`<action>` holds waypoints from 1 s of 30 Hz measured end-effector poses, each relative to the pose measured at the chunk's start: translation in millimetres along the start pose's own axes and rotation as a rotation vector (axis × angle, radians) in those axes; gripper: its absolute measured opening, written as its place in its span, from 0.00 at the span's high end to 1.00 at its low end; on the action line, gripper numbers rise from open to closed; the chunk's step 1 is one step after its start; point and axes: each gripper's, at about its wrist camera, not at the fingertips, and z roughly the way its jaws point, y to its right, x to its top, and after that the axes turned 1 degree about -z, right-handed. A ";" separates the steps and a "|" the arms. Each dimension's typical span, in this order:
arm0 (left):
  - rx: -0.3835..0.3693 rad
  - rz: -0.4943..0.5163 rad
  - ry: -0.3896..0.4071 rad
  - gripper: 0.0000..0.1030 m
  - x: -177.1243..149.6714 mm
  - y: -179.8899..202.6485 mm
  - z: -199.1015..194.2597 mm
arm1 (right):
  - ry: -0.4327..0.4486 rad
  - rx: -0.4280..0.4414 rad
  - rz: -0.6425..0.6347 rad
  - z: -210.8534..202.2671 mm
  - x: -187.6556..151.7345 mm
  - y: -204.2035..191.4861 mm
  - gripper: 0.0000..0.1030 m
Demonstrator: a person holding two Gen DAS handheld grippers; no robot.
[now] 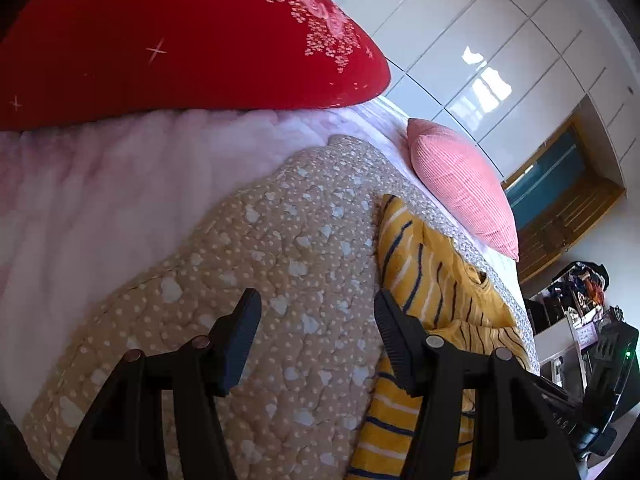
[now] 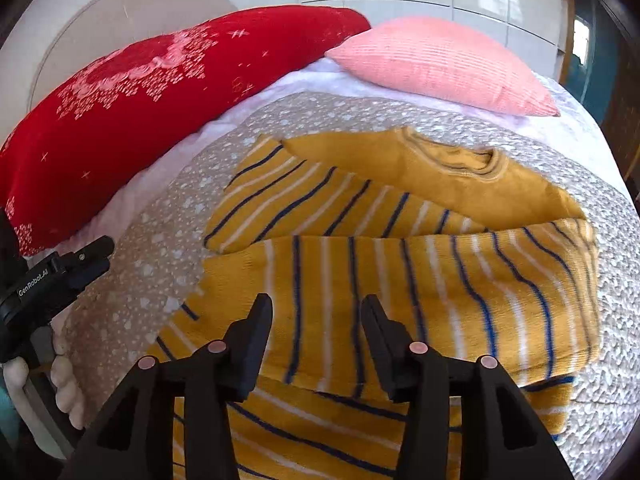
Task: Fold small clothes
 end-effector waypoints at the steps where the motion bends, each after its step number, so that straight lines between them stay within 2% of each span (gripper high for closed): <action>1: -0.001 0.007 -0.001 0.44 -0.9 2.4 0.6 | -0.006 0.008 -0.016 2.7 -1.7 -7.5 0.49; 5: 0.008 0.020 -0.006 0.44 -2.7 4.6 2.9 | -0.022 0.043 -0.100 19.2 -6.7 -47.7 0.43; 8: 0.015 0.002 -0.012 0.44 -1.7 -1.2 4.0 | -0.031 0.011 -0.182 33.6 -12.3 -70.9 0.41; 9: 0.016 -0.004 -0.013 0.44 -1.4 -3.0 4.3 | -0.041 -0.051 -0.220 41.3 -14.1 -77.5 0.43; 10: 0.018 -0.010 -0.015 0.44 -1.0 -4.6 4.7 | -0.052 -0.097 -0.238 46.4 -15.3 -80.0 0.67; 11: 0.017 -0.016 -0.016 0.44 -0.4 -6.7 4.9 | -0.062 -0.120 -0.246 50.2 -15.9 -80.9 0.74; 13: 0.016 -0.025 -0.016 0.44 0.0 -8.4 4.6 | -0.057 -0.132 -0.221 51.3 -13.2 -77.9 0.79; 17: 0.016 -0.041 -0.014 0.44 1.5 -10.4 5.3 | 0.016 -0.116 -0.162 35.4 1.1 -73.7 0.80; 21: 0.018 -0.034 -0.017 0.44 0.7 -8.3 6.7 | 0.055 -0.029 -0.087 30.6 24.1 -72.1 0.80; 23: 0.020 -0.026 -0.016 0.44 0.2 -7.2 7.0 | 0.034 0.038 -0.045 40.1 28.8 -69.4 0.78; 24: 0.024 -0.020 -0.015 0.44 -0.2 -6.7 7.5 | 0.003 0.088 -0.020 49.5 30.0 -66.9 0.73; 25: 0.027 -0.017 -0.016 0.44 -0.5 -6.9 8.1 | -0.021 0.112 -0.005 56.8 30.4 -64.4 0.68; 27: 0.031 -0.011 -0.025 0.44 -1.1 -7.4 11.3 | -0.046 0.140 0.045 65.8 28.4 -56.6 0.67; 30: 0.032 -0.003 -0.034 0.44 -2.6 -6.3 13.3 | -0.046 0.209 0.132 53.3 20.2 -37.1 0.63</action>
